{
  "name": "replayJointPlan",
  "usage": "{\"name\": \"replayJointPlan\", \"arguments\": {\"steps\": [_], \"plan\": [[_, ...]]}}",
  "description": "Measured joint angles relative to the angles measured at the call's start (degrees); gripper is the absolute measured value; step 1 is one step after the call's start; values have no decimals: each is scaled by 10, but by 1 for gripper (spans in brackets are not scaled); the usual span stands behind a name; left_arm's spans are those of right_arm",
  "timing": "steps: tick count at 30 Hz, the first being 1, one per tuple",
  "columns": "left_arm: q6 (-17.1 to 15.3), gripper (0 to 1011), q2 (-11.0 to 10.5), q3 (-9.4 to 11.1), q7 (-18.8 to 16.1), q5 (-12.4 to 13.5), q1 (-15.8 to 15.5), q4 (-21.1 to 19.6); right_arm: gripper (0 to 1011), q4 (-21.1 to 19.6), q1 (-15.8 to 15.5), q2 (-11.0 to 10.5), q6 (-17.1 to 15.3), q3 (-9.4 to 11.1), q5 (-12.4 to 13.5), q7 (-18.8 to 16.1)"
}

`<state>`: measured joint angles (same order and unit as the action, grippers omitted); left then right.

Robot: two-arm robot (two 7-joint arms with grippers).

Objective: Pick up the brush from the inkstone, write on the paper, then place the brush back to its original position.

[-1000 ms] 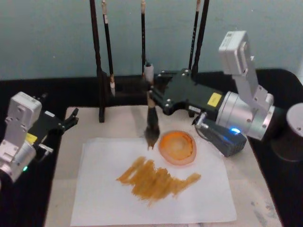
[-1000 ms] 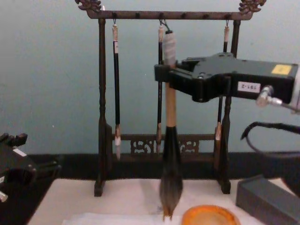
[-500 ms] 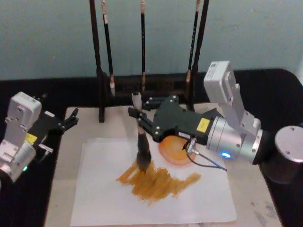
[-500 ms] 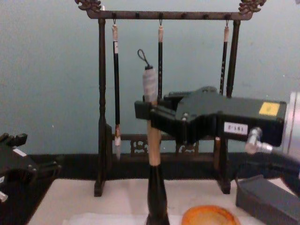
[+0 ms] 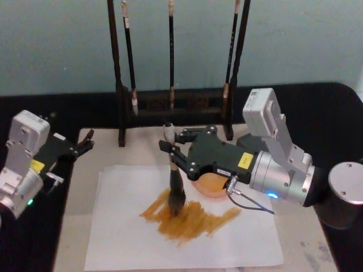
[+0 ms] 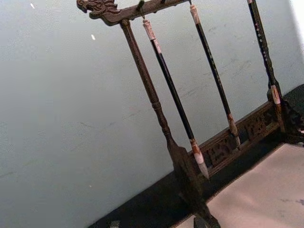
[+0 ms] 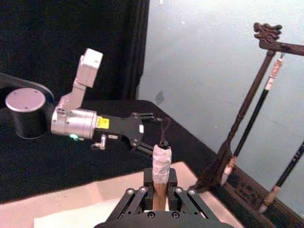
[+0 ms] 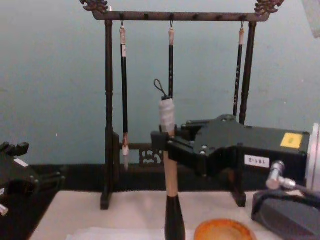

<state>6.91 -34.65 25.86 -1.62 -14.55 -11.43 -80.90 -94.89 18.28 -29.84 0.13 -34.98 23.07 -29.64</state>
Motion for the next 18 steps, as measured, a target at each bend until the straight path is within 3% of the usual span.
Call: {"name": "replayJointPlan", "arguments": {"steps": [18], "plan": [[0,1010,0,0,0,0,0,0,169,11,-10,10,-4,34,-17,-1]]}}
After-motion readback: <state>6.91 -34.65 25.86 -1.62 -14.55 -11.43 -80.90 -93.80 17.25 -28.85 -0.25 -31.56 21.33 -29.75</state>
